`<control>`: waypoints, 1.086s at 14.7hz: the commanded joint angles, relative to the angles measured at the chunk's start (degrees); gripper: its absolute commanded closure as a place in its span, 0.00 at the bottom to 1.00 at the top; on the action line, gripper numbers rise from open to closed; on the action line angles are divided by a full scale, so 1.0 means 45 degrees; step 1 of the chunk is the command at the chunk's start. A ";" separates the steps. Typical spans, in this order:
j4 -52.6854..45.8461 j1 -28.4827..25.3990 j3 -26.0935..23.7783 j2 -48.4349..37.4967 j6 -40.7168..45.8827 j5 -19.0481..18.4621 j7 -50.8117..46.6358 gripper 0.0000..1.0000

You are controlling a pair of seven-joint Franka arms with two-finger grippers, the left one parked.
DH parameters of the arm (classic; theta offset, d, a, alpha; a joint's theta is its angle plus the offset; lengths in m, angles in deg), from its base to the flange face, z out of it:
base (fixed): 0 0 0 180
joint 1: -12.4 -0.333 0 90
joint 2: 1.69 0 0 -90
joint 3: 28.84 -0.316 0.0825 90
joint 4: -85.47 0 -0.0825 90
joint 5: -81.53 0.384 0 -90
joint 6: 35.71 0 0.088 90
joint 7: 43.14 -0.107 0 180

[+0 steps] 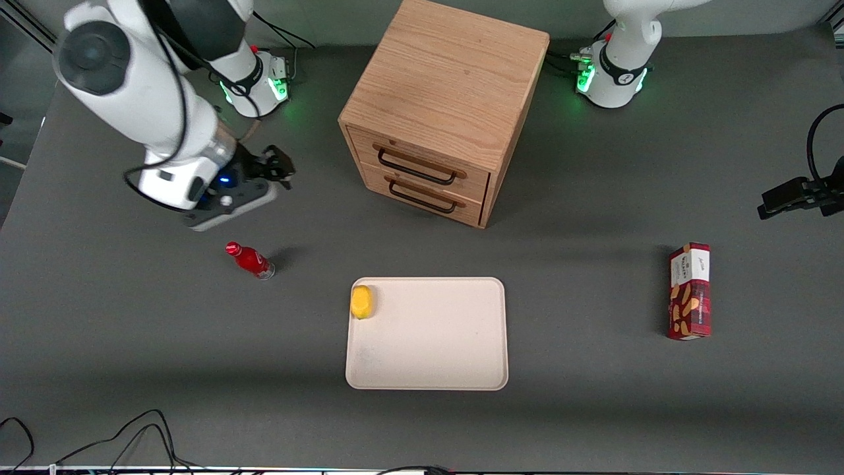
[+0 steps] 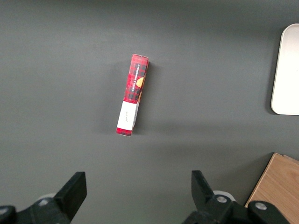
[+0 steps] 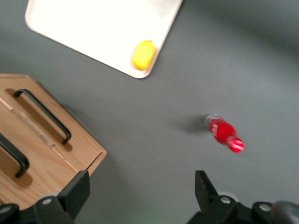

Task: Open upper drawer
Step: 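Move the right gripper toward the upper drawer's black handle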

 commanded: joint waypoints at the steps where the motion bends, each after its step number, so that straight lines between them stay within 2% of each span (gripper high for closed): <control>1: -0.1262 -0.0089 -0.1155 0.1450 0.0086 -0.0087 0.1140 0.00; 3: -0.1731 -0.0672 -0.1724 0.2272 0.0086 -0.0067 0.2799 0.00; 7: -0.2338 -0.1923 -0.1726 0.3192 -0.0304 -0.0086 0.4287 0.00; 10: -0.2319 -0.2315 -0.1707 0.3564 -0.0812 -0.0145 0.5597 0.00; 16: -0.2163 -0.2491 -0.1726 0.3895 -0.1358 -0.0555 0.6069 0.00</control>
